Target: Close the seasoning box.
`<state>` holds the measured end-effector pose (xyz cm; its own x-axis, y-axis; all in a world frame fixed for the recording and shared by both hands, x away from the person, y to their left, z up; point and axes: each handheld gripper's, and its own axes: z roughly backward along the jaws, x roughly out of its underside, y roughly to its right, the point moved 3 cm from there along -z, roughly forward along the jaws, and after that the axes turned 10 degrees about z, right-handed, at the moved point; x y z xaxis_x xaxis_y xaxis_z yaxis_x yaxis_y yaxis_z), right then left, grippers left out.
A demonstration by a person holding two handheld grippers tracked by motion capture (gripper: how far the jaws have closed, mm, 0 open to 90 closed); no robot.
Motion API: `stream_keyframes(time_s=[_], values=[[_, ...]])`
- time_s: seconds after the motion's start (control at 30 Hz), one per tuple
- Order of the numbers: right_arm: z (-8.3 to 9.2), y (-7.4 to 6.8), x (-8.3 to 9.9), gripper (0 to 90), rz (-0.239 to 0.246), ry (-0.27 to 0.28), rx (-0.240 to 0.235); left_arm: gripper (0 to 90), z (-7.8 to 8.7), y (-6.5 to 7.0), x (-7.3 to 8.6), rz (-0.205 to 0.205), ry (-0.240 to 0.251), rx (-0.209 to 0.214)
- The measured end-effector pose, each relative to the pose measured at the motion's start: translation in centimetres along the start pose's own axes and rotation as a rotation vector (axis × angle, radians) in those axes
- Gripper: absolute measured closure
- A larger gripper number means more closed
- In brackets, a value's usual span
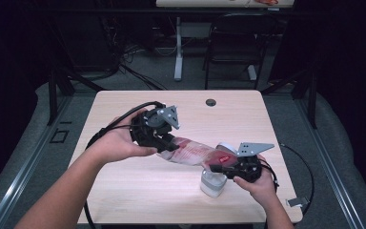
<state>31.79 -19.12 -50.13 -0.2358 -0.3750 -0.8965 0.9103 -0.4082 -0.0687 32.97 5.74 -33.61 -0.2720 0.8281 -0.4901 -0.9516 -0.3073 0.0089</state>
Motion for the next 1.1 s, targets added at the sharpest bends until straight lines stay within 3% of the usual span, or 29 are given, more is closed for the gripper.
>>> stream_keyframes(time_s=[1.1], values=[[0.13, 0.17, 0.21, 80.6, -0.009, -0.004, 0.002, 75.8, -0.01, 0.21, -0.35, -0.013, -0.004, 0.003]])
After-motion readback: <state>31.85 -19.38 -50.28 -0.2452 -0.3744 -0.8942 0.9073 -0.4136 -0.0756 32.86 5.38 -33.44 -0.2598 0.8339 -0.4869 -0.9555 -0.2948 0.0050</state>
